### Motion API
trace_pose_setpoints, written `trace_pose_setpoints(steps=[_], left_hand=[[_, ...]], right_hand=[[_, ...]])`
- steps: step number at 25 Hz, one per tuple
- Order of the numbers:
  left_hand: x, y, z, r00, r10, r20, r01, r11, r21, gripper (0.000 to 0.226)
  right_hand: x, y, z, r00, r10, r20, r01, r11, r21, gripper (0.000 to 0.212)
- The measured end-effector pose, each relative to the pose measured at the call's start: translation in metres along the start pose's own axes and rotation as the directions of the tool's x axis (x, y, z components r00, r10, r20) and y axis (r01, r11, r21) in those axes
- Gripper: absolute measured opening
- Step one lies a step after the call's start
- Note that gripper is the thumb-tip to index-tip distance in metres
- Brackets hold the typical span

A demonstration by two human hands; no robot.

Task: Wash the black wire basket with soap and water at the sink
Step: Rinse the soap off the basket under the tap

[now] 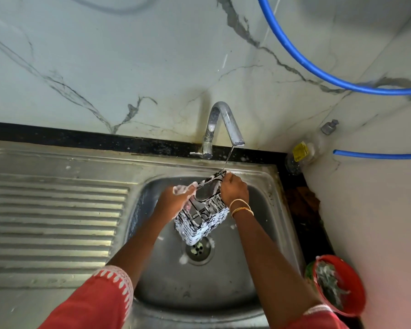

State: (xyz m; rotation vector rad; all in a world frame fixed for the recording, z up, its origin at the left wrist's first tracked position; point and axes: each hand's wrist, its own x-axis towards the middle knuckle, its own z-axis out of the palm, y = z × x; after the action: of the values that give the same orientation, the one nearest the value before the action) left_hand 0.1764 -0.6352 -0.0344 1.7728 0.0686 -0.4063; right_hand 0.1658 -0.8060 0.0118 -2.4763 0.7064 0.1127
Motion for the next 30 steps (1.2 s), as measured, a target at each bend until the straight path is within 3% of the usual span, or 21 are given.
trace_pose_setpoints(steps=[3,7,9,11,13,15,17,18,20,21,23,26,27,30], left_hand=[[-0.018,0.003,0.014,0.98,-0.072,-0.186,0.034,0.979,-0.2,0.05],[-0.011,0.031,0.04,0.938,-0.156,-0.308,0.074,0.962,-0.261,0.032],[-0.006,0.039,0.045,0.926,-0.121,-0.357,0.034,0.97,-0.24,0.033],[-0.001,0.042,0.049,0.938,-0.046,-0.343,-0.018,0.984,-0.179,0.033],[0.004,0.049,0.055,0.95,0.005,-0.313,-0.031,0.996,-0.078,0.045],[0.011,0.049,0.059,0.964,0.04,-0.261,-0.04,0.999,0.003,0.052],[0.013,0.049,0.055,0.971,0.04,-0.237,-0.039,0.999,0.009,0.052],[0.015,0.05,0.052,0.97,0.035,-0.239,-0.038,0.999,-0.006,0.051],[0.019,0.049,0.046,0.964,0.023,-0.263,-0.032,0.999,-0.03,0.048],[0.021,0.05,0.047,0.96,0.015,-0.279,-0.026,0.999,-0.036,0.047],[0.025,0.051,0.052,0.96,0.025,-0.278,-0.035,0.999,-0.029,0.046],[0.024,0.049,0.056,0.971,0.021,-0.239,-0.033,0.999,-0.044,0.044],[0.026,0.048,0.053,0.969,-0.007,-0.246,-0.01,0.998,-0.068,0.042],[0.032,0.047,0.039,0.95,-0.053,-0.307,0.012,0.991,-0.131,0.039]], right_hand=[[-0.007,0.003,-0.003,0.995,0.087,-0.038,-0.084,0.993,0.086,0.037],[-0.02,0.017,0.006,0.955,0.294,-0.041,-0.259,0.892,0.371,0.044],[-0.031,0.021,0.011,0.921,0.34,-0.189,-0.246,0.885,0.395,0.046],[-0.037,0.023,0.014,0.927,0.108,-0.359,-0.092,0.994,0.062,0.046],[-0.04,0.015,0.019,0.915,-0.239,-0.324,0.177,0.962,-0.209,0.046],[-0.04,0.008,0.018,0.824,-0.505,-0.257,0.429,0.852,-0.301,0.043],[-0.028,0.015,0.003,0.779,-0.603,-0.175,0.538,0.784,-0.311,0.04],[-0.019,0.023,-0.007,0.824,-0.553,-0.122,0.502,0.812,-0.297,0.041],[-0.001,0.035,-0.025,0.95,-0.296,-0.096,0.252,0.913,-0.32,0.045],[0.004,0.031,-0.026,0.968,-0.231,-0.099,0.176,0.905,-0.387,0.047],[0.004,0.004,-0.014,0.952,-0.295,-0.086,0.227,0.863,-0.451,0.05],[-0.001,-0.02,-0.003,0.892,-0.452,0.016,0.427,0.829,-0.361,0.053],[0.004,-0.012,-0.007,0.893,-0.449,0.019,0.426,0.833,-0.354,0.055],[0.023,0.022,-0.027,0.972,-0.232,-0.042,0.214,0.943,-0.254,0.055]])
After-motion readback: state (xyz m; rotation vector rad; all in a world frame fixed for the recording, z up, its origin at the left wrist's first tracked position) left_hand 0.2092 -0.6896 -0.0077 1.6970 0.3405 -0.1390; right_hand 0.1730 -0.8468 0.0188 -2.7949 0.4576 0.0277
